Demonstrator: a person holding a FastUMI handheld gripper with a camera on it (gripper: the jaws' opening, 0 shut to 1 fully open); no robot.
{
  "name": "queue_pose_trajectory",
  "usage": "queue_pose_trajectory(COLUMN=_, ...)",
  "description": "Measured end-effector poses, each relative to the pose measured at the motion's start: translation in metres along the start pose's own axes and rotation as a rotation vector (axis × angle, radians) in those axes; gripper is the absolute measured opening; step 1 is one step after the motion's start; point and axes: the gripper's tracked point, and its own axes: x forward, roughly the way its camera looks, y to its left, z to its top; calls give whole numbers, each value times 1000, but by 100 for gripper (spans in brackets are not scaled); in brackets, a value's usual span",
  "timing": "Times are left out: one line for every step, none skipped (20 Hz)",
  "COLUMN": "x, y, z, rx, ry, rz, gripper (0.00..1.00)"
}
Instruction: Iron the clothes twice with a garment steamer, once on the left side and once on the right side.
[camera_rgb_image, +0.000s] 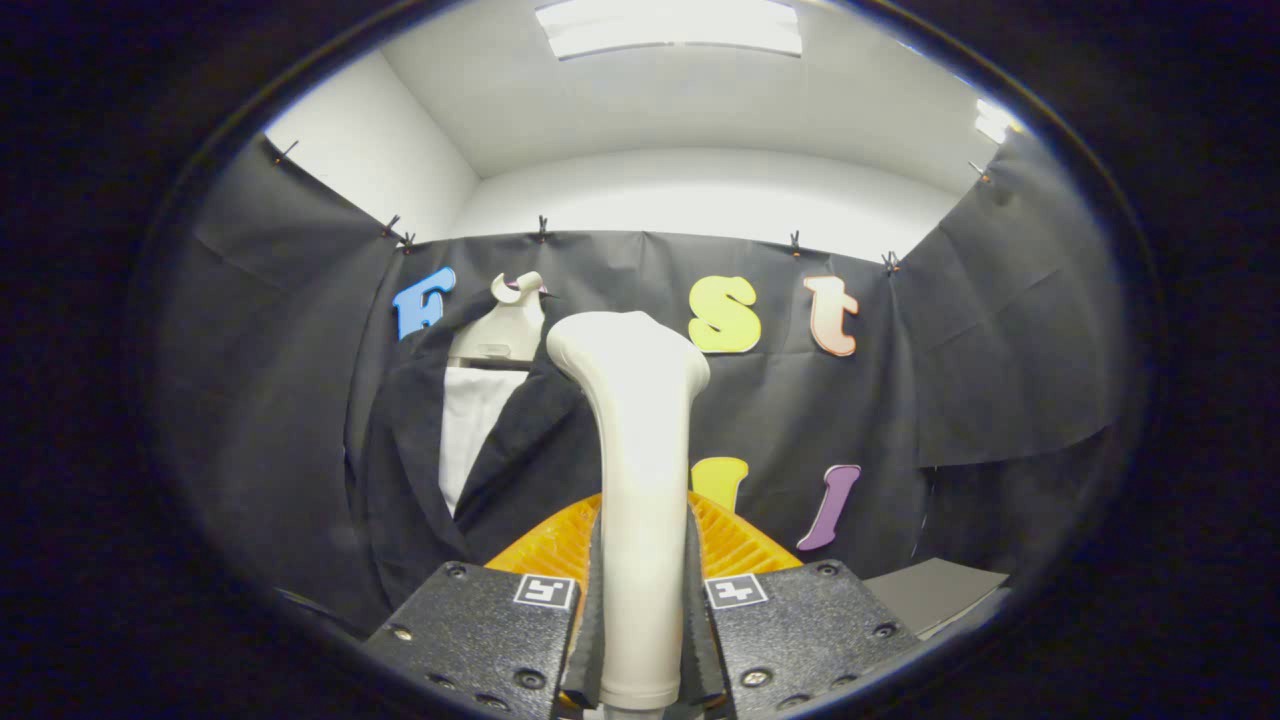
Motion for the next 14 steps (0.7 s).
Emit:
queue_pose_trajectory(x=9, y=6, z=-5, rx=5, ry=19, rz=6, gripper=34)
queue_pose_trajectory(x=17, y=8, z=-10, rx=9, ry=41, rz=7, gripper=34)
queue_pose_trajectory(x=23, y=8, z=-15, rx=11, ry=57, rz=5, gripper=34)
queue_pose_trajectory(x=26, y=8, z=-19, rx=10, ry=68, rz=5, gripper=34)
queue_pose_trajectory(x=27, y=9, z=-24, rx=4, ry=73, rz=7, gripper=34)
queue_pose_trajectory(x=28, y=12, z=-31, rx=-7, ry=77, rz=11, gripper=34)
queue_pose_trajectory(x=28, y=17, z=-37, rx=-21, ry=81, rz=14, gripper=34)
queue_pose_trajectory(x=27, y=23, z=-46, rx=-32, ry=88, rz=18, gripper=34)
queue_pose_trajectory(x=27, y=26, z=-53, rx=-41, ry=98, rz=21, gripper=34)
queue_pose_trajectory(x=24, y=27, z=-61, rx=-47, ry=107, rz=27, gripper=34)
queue_pose_trajectory(x=21, y=29, z=-68, rx=-54, ry=117, rz=30, gripper=34)
queue_pose_trajectory(x=19, y=30, z=-75, rx=-61, ry=127, rz=32, gripper=34)
queue_pose_trajectory(x=17, y=30, z=-81, rx=-64, ry=138, rz=31, gripper=34)
queue_pose_trajectory(x=14, y=31, z=-88, rx=-65, ry=151, rz=29, gripper=34)
